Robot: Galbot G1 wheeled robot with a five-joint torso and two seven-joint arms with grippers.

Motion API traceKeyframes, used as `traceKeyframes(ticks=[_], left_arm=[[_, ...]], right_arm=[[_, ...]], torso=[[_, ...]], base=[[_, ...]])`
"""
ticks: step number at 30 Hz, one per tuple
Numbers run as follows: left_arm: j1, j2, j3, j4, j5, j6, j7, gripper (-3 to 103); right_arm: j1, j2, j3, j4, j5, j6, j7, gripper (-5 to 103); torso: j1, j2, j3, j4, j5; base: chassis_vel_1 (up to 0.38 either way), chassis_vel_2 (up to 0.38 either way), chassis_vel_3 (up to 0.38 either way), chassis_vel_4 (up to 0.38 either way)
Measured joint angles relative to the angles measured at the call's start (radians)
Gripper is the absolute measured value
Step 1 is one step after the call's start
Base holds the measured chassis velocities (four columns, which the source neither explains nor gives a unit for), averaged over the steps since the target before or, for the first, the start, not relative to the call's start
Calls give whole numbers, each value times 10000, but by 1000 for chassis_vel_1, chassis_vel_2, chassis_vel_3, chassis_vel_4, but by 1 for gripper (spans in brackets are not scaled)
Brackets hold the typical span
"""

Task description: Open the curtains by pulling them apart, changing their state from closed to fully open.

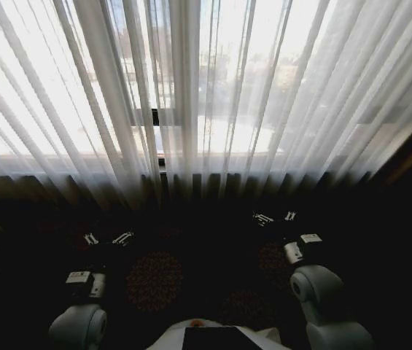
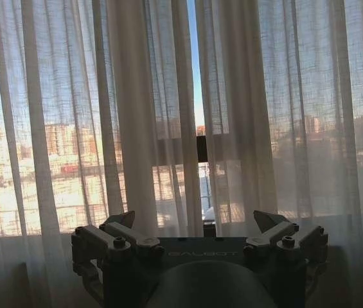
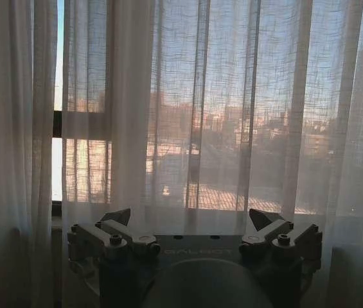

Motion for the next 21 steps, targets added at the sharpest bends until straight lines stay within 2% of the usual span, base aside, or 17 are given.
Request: traceKeyframes(ticks=[7, 14, 21], left_arm=[[128, -64, 90, 103, 104, -335, 3, 100], [134, -79, 124, 149, 134, -426, 11, 100], [118, -100, 193, 252, 165, -534, 26, 100]], right_arm=[[-78, 36, 5, 6, -26, 52, 0, 100], [-130, 67, 5, 6, -36, 84, -12, 100], [-122, 90, 4, -158, -57, 470, -170, 100]], torso=[[1, 0, 0, 0, -1], [0, 0, 0, 0, 0], [0, 0, 0, 0, 0]], base=[[0, 0, 0, 0], [0, 0, 0, 0], [0, 0, 0, 0]])
